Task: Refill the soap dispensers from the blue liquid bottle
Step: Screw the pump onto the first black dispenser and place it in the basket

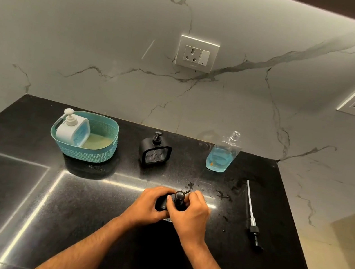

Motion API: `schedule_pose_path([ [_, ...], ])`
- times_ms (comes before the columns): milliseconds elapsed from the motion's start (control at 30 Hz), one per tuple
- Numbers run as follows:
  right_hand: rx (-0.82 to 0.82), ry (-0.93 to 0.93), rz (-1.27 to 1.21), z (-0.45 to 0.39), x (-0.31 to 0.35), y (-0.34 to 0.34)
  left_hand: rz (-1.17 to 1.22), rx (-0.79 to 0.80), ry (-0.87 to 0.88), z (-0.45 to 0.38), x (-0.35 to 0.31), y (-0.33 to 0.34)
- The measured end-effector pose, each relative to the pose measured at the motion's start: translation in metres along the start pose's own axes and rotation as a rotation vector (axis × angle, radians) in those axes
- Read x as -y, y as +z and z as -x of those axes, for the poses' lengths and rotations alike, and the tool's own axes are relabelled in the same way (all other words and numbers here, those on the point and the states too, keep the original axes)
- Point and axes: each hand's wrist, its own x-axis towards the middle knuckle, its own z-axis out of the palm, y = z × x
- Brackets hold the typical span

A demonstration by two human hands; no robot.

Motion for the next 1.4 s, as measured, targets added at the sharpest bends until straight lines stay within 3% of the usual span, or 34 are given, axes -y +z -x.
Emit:
schedule_pose_path([
  [200, 0.206, -0.135, -0.076, -0.011, -0.012, -0.017, 0.020, 0.026, -0.024, -0.001, 0.002, -0.002],
  [500, 0.092, -0.091, -0.102, -0.006, -0.012, -0.007, 0.021, 0.016, -0.032, 0.000, -0.002, -0.003],
  [733, 0.180, -0.068, -0.027, 0.003, -0.018, -0.017, -0.022, -0.007, -0.009, 0.006, -0.008, 0.001],
  [1000, 0.089, 0.190, -0.173, 0.015, -0.029, -0.026, -0.037, 0.018, -0.095, 0.034, 0.000, -0.005],
  [1400, 0.242, 0.143, -0.283, 0.033, -0.022, -0.013, 0.039, -0.078, -0.274, 0.038, -0.003, 0.000],
])
